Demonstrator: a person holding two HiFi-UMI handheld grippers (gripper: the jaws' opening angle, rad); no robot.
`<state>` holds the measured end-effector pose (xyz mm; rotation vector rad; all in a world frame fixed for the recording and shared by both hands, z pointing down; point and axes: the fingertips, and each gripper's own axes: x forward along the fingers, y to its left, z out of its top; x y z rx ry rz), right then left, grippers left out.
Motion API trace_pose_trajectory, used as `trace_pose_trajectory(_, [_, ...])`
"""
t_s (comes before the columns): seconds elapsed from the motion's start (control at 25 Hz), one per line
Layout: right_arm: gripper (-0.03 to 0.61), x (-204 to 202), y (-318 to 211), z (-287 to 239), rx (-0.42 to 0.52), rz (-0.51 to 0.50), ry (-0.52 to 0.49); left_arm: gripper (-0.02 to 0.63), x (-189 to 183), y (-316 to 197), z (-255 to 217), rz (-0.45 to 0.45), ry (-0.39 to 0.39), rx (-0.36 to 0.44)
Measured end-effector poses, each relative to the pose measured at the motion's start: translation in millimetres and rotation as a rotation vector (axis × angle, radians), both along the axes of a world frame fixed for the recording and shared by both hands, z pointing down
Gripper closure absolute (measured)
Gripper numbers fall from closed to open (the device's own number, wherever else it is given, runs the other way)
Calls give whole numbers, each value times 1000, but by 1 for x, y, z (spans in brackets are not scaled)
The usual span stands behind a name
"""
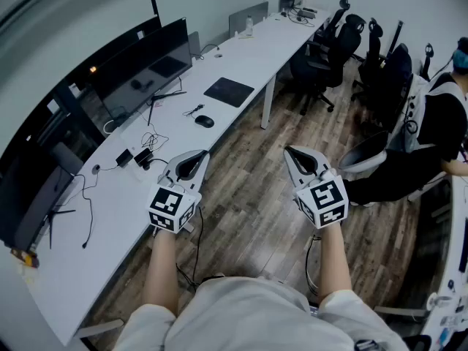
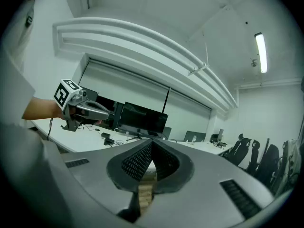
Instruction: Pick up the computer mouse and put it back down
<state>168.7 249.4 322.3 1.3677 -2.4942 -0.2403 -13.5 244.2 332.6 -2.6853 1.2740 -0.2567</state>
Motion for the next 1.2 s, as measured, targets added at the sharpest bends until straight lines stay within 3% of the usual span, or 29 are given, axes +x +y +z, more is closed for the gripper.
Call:
trace_pose_trajectory(0.24, [565,30,-10,8,3,-19,-27,600,23,-9,14,-33,-2,-10])
trace_pose_trajectory(0.52, [565,37,-57,18,-28,-33,-60,600,24,-61,24,-60,7,-20])
trace_pose_trajectory(0.8, [565,-1,-163,37,-49,-38,-27,600,-18,-179,36,-74,-9,-14])
trace_pose_trajectory(1.2, [566,-89,-333,32,-84,-32,-47,600,-103,-348,40,-92,-22,-64])
